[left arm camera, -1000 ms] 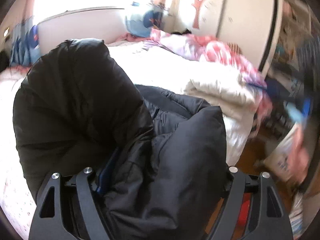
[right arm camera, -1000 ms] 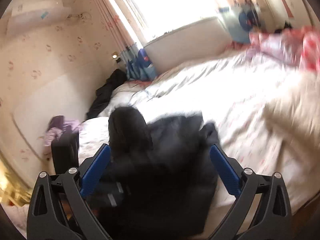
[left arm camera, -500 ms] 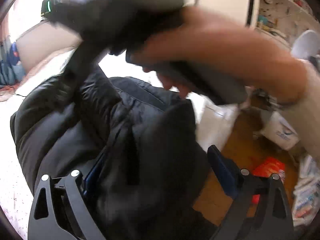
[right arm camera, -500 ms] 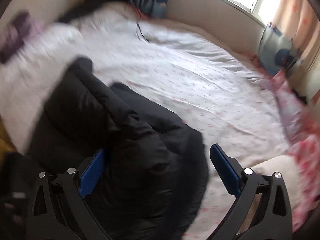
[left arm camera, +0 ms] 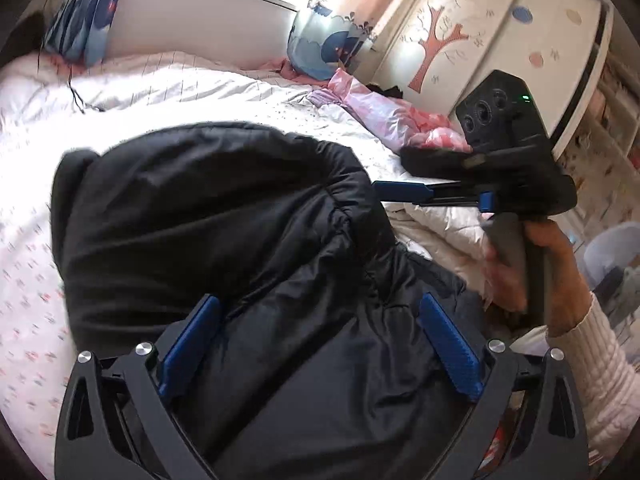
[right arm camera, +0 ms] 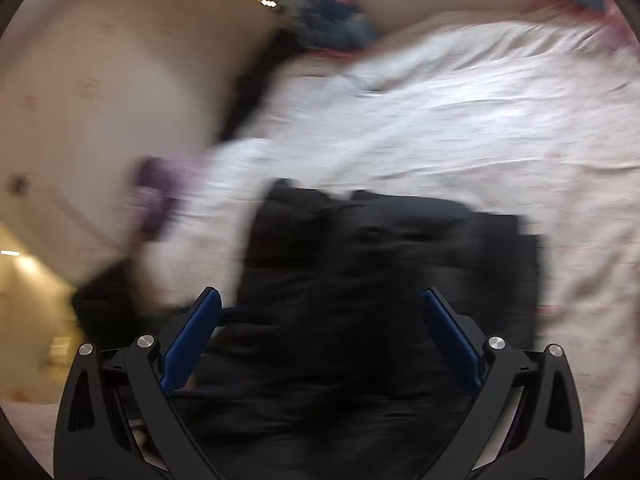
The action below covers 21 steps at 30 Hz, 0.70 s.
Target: Fold large clothes
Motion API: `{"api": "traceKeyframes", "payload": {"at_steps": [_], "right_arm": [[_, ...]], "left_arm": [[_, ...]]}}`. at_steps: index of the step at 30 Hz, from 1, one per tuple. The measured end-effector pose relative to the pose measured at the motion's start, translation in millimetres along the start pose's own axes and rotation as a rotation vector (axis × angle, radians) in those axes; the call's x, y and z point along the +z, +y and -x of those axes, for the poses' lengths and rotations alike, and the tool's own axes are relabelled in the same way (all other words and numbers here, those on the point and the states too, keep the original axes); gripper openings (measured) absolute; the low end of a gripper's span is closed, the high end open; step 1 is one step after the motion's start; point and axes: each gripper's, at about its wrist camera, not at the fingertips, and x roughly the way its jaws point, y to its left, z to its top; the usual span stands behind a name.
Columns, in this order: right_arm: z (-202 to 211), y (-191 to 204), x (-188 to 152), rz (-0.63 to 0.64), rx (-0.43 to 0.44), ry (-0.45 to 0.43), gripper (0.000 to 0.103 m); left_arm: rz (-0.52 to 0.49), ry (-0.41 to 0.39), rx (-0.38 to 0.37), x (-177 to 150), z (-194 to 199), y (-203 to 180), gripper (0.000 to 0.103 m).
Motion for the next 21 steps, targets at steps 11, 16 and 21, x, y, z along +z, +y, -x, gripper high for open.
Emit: {"api": "traceKeyframes", "payload": {"at_steps": [11,16,21], "right_arm": [[-51,25,-18,0.103,0.068,0.106,0.011],[-8,52,-15,0.144,0.044,-0.016,0.007],[47,25,-40,0.107,-0.195,-0.089,0.007]], "left_arm": [[0.038,-0.03,-0.049,-10,-11,11,0.095],[0.04,-0.069,-0.102,-1,2,0,0.095],[0.075,-0.045,-0.154,8,-10,-14,0.096]]}}
